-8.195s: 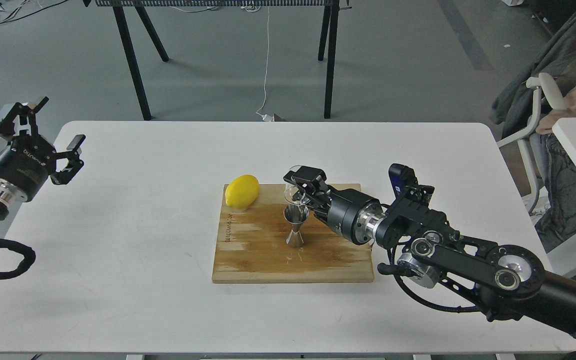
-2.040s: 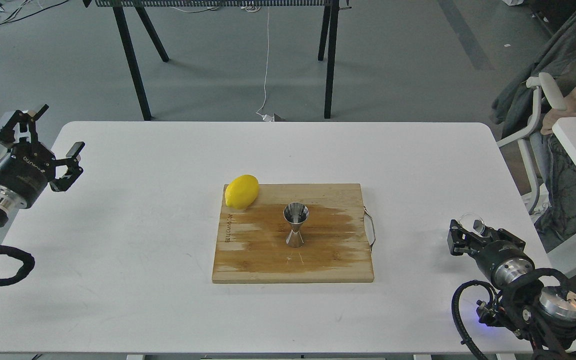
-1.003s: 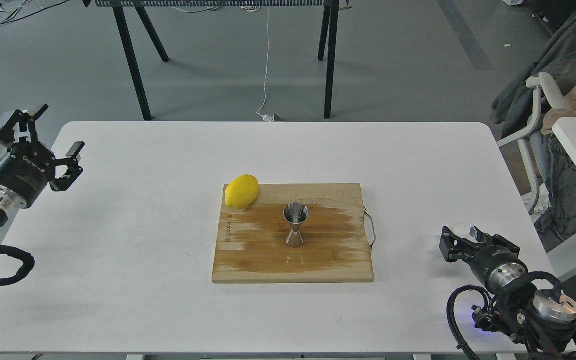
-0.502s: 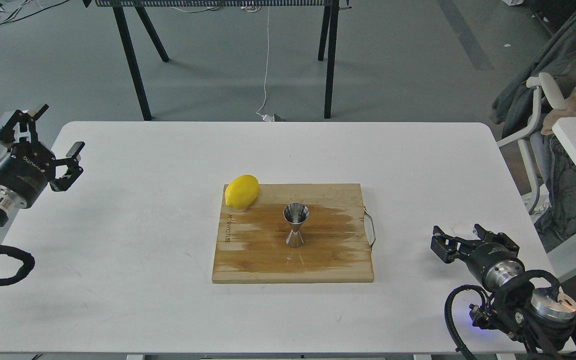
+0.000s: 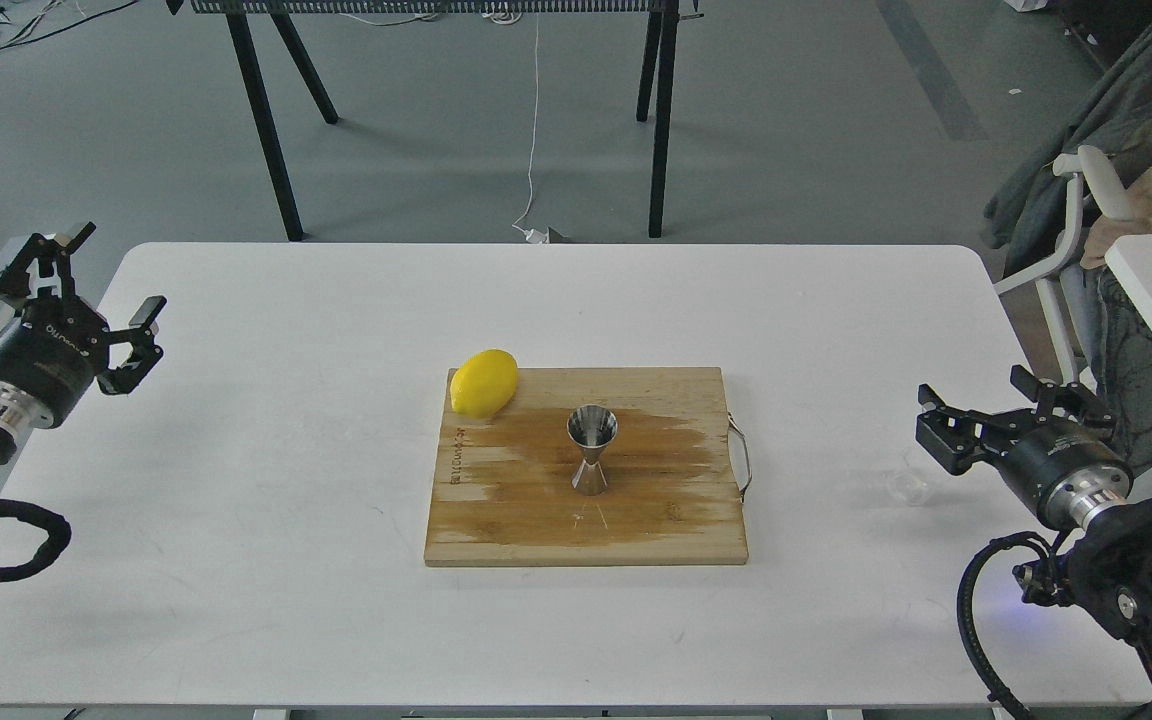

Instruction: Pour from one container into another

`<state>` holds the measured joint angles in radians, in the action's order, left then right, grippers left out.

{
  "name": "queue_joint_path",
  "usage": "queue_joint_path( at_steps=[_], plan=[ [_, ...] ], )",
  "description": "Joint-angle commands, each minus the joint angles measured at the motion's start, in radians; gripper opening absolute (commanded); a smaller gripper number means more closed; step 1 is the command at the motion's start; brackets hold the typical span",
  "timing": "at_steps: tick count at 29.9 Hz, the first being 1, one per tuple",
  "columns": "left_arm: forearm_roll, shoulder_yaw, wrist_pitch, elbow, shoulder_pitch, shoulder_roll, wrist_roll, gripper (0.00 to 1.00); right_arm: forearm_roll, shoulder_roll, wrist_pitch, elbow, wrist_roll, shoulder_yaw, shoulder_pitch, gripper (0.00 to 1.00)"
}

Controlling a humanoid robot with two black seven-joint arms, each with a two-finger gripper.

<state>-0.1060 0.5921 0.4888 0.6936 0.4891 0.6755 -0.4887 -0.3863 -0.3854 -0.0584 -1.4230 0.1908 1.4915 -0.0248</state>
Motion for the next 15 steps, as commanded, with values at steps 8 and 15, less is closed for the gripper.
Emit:
queue_joint_path(
  at_steps=[8, 15],
  plan=[
    [0.000, 0.002, 0.000, -0.011, -0.007, -0.017, 0.000, 0.99, 0.047, -0.041, 0.547, 0.254, 0.067, -0.016, -0.107, 0.98],
    [0.000, 0.002, 0.000, -0.005, -0.017, -0.027, 0.000, 0.99, 0.049, -0.029, 0.547, 0.291, 0.056, -0.079, -0.098, 0.98]
  ],
)
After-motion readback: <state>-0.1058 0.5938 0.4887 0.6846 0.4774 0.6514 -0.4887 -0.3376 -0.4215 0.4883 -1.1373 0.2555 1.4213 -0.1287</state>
